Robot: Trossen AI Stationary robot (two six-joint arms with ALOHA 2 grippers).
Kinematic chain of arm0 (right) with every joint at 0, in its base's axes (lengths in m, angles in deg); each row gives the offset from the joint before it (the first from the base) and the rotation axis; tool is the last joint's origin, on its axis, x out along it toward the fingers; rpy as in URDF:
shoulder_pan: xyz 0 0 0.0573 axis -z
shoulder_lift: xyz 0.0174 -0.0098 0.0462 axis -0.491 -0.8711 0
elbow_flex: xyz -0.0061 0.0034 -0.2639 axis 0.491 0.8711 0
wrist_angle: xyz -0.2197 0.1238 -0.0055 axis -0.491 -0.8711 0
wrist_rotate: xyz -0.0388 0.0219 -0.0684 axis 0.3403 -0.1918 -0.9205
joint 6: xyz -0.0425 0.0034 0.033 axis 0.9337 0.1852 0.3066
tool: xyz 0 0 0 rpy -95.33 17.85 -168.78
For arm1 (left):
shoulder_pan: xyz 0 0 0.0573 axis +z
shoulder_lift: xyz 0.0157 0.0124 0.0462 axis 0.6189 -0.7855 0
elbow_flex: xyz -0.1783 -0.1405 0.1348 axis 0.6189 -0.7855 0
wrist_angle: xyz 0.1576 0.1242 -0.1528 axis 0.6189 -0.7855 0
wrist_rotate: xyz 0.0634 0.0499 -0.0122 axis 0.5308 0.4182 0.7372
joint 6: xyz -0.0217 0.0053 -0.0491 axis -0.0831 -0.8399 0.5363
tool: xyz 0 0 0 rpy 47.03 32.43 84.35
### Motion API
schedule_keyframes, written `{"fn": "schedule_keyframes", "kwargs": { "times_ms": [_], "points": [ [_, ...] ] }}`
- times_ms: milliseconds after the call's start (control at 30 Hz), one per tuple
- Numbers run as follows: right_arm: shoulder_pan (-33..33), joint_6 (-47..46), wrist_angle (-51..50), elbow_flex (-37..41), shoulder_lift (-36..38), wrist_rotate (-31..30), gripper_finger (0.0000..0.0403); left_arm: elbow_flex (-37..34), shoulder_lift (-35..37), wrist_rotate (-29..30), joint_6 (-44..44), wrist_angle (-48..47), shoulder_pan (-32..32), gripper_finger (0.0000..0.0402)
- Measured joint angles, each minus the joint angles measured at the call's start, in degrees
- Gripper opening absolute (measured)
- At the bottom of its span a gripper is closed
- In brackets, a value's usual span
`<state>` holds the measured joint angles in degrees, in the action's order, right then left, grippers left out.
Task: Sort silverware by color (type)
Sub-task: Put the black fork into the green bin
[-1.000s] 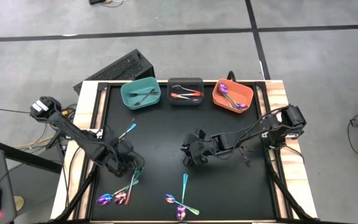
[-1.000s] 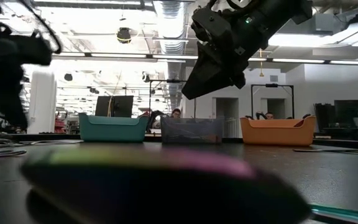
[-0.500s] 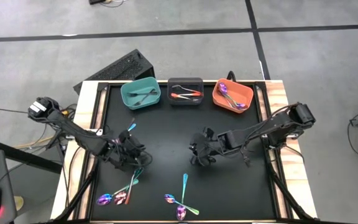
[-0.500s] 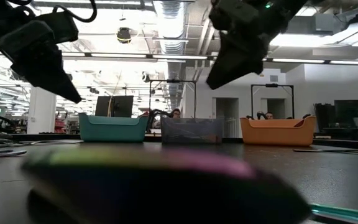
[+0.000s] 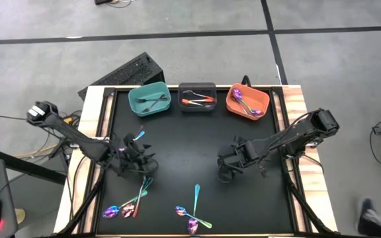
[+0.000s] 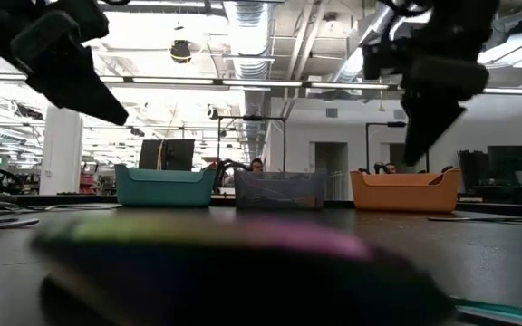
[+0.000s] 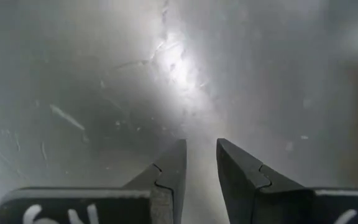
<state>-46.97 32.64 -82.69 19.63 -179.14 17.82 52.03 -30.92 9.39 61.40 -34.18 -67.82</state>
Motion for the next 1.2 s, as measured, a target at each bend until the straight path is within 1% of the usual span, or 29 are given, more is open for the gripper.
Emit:
{"fn": "schedule_keyframes", "kwargs": {
  "times_ms": [100, 200, 300, 367, 433, 533, 633, 700, 800, 900, 1067, 1200],
  "points": [
    [0.4, 0.0, 0.6, 4.1, 0.9, 1.9, 0.0107, -3.1, 2.6, 2.3, 0.1, 0.9, 0.0, 0.0198],
    [2.2, -0.2, 2.8, 9.9, 2.7, 6.8, 0.0107, -6.6, 4.7, 2.9, 0.1, 5.1, 0.0, 0.0202],
    [4.4, -0.3, 8.2, 15.1, 5.5, 12.0, 0.0107, -9.1, 5.6, 2.4, -2.9, 11.2, 0.0, 0.0203],
    [5.4, -0.3, 8.2, 17.4, 7.9, 14.2, 0.0107, -10.0, 5.7, 1.3, -6.5, 15.1, 0.3, 0.0203],
    [5.9, -0.9, 6.2, 18.6, 10.0, 14.3, 0.0107, -10.4, 5.6, 1.4, -9.5, 17.4, 1.1, 0.0204],
    [6.6, -2.6, 0.0, 19.3, 13.5, 12.9, 0.0107, -10.4, 5.4, 0.6, -14.4, 19.9, 3.5, 0.0204],
    [7.5, -1.9, -3.2, 20.6, 16.9, 12.5, 0.0107, -10.4, 5.4, -4.9, -21.2, 23.5, 6.5, 0.0204],
    [8.6, 0.6, -1.7, 22.2, 18.7, 12.5, 0.0107, -10.4, 5.4, -6.6, -24.6, 26.0, 8.0, 0.0204],
    [10.8, 3.6, 0.9, 25.5, 20.7, 14.0, 0.0107, -10.4, 5.4, -6.7, -27.6, 28.7, 9.8, 0.0203],
    [12.9, 3.4, 1.9, 28.6, 21.7, 14.8, 0.0107, -10.4, 5.4, -6.7, -29.2, 29.8, 11.4, 0.0203],
    [13.9, 1.8, 4.4, 29.6, 21.1, 15.5, 0.0107, -10.4, 5.0, -8.5, -31.7, 30.2, 14.8, 0.0203],
    [14.8, 3.3, 6.9, 29.5, 19.8, 15.9, 0.0107, -10.4, 4.0, -11.9, -37.9, 33.3, 19.4, 0.0203]
  ]
}}
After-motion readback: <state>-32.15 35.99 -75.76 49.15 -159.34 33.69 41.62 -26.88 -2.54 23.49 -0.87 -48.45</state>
